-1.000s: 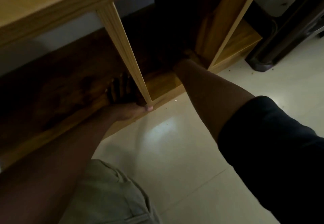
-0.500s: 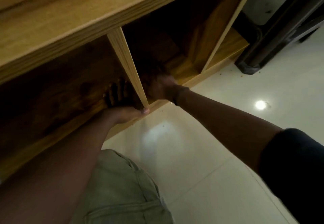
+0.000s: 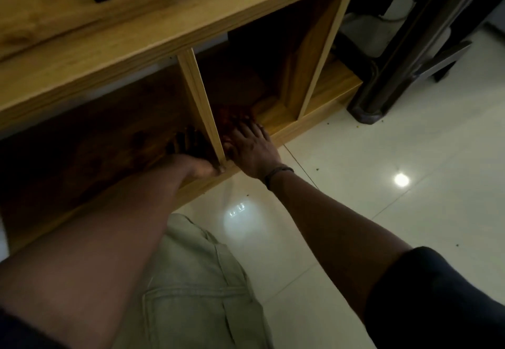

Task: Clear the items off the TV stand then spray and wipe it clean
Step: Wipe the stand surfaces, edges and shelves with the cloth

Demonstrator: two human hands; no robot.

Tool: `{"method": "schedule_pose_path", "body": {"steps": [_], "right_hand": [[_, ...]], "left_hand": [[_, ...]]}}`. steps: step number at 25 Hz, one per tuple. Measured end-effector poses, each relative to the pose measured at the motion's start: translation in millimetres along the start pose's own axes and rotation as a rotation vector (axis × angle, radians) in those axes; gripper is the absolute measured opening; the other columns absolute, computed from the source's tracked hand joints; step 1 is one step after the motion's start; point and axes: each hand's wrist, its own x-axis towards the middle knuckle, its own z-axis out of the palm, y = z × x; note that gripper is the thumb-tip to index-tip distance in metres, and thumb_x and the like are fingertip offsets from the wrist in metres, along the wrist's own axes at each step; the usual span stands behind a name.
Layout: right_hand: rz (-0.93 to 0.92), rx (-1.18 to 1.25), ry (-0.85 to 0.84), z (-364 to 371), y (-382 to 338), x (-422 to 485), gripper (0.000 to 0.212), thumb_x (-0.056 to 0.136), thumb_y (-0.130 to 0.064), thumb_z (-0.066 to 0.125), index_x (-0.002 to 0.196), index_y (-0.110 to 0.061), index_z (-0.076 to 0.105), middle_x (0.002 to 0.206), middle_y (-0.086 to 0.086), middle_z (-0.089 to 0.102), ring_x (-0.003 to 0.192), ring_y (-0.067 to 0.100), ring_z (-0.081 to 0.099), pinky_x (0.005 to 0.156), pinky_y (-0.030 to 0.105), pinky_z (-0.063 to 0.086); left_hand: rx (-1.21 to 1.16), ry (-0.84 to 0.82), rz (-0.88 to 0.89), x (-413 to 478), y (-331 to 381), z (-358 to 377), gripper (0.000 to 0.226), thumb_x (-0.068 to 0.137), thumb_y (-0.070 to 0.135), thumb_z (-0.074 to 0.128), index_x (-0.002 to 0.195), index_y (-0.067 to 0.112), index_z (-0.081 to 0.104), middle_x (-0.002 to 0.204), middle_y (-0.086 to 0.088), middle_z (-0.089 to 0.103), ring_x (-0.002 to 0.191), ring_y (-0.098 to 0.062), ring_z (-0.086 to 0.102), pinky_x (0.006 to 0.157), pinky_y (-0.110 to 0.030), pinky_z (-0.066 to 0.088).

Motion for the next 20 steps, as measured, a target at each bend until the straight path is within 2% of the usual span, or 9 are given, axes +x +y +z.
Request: {"method": "schedule_pose_path", "body": {"steps": [3, 5, 7, 9, 11, 14, 16, 18, 20], "right_hand": [[0.084, 0.024, -0.022, -7, -1, 11, 0.059, 0.107, -0.055, 0.031, 0.161, -0.033, 0.022, 0.172, 0.004, 0.015, 0.159, 0.032, 0.004, 0.127, 0.053, 0.002], [0.142, 0.047, -0.096, -15, 1, 27, 0.062, 0.107, -0.054, 0.034, 0.163, -0.031, 0.020, 0.171, 0.006, 0.018, 0.157, 0.033, 0.016, 0.125, 0.052, 0.017], [0.333, 0.257, -0.182, -31, 16, 45, 0.058, 0.105, -0.046, 0.047, 0.155, -0.019, 0.039, 0.157, 0.015, 0.042, 0.136, 0.033, 0.046, 0.104, 0.038, 0.043], [0.430, 0.290, -0.209, -48, 33, 57, 0.045, 0.103, -0.032, 0.052, 0.142, -0.010, 0.054, 0.144, 0.018, 0.056, 0.127, 0.034, 0.055, 0.099, 0.040, 0.045], [0.352, 0.176, -0.084, -46, 31, 48, 0.044, 0.106, -0.030, 0.046, 0.147, -0.016, 0.049, 0.152, 0.015, 0.050, 0.137, 0.035, 0.048, 0.113, 0.046, 0.039], [0.248, 0.100, 0.155, -37, 32, -10, 0.052, 0.108, -0.029, 0.040, 0.159, -0.023, 0.031, 0.165, 0.010, 0.033, 0.154, 0.033, 0.026, 0.127, 0.050, 0.020], [0.264, 0.165, 0.213, -41, 55, -50, 0.049, 0.106, -0.021, 0.046, 0.154, -0.026, 0.040, 0.160, 0.006, 0.042, 0.151, 0.032, 0.032, 0.124, 0.050, 0.028], [0.418, 0.403, 0.373, -51, 75, -83, 0.039, 0.105, -0.022, 0.050, 0.144, -0.027, 0.051, 0.143, 0.004, 0.057, 0.132, 0.030, 0.053, 0.110, 0.049, 0.046], [0.569, 0.581, 0.500, -59, 89, -108, 0.032, 0.108, -0.028, 0.045, 0.139, -0.023, 0.054, 0.133, 0.005, 0.061, 0.115, 0.024, 0.059, 0.099, 0.046, 0.053]], "left_hand": [[0.093, 0.061, 0.041, -15, 19, -3, 0.058, 0.107, 0.045, 0.045, 0.156, 0.015, 0.039, 0.160, -0.019, 0.036, 0.144, -0.039, 0.038, 0.117, -0.046, 0.035], [0.158, 0.112, 0.074, -31, 36, -3, 0.054, 0.107, 0.042, 0.046, 0.151, 0.012, 0.047, 0.153, -0.017, 0.047, 0.136, -0.035, 0.049, 0.108, -0.043, 0.042], [0.189, 0.110, 0.103, -47, 58, 7, 0.056, 0.106, 0.046, 0.047, 0.149, 0.010, 0.048, 0.148, -0.016, 0.052, 0.131, -0.033, 0.053, 0.103, -0.042, 0.045], [0.187, 0.172, 0.166, -51, 77, 16, 0.053, 0.107, 0.045, 0.044, 0.147, 0.010, 0.049, 0.142, -0.017, 0.056, 0.128, -0.033, 0.055, 0.099, -0.041, 0.046], [0.289, 0.294, 0.257, -53, 82, 18, 0.050, 0.107, 0.041, 0.043, 0.146, 0.011, 0.049, 0.145, -0.016, 0.054, 0.135, -0.033, 0.050, 0.105, -0.043, 0.042], [0.672, 0.449, 0.285, -51, 73, 18, 0.055, 0.107, 0.038, 0.040, 0.154, 0.009, 0.039, 0.162, -0.018, 0.035, 0.155, -0.033, 0.022, 0.127, -0.045, 0.014], [0.865, 0.475, 0.217, -43, 66, 23, 0.055, 0.106, 0.033, 0.039, 0.153, 0.005, 0.039, 0.160, -0.021, 0.037, 0.153, -0.034, 0.026, 0.127, -0.044, 0.010], [0.918, 0.473, 0.158, -33, 69, 28, 0.058, 0.105, 0.033, 0.038, 0.153, 0.002, 0.037, 0.156, -0.022, 0.042, 0.147, -0.036, 0.036, 0.122, -0.044, 0.017], [0.825, 0.472, 0.110, -21, 82, 25, 0.070, 0.105, 0.038, 0.039, 0.160, 0.000, 0.017, 0.165, -0.025, 0.026, 0.151, -0.042, 0.028, 0.121, -0.050, 0.020]]}}
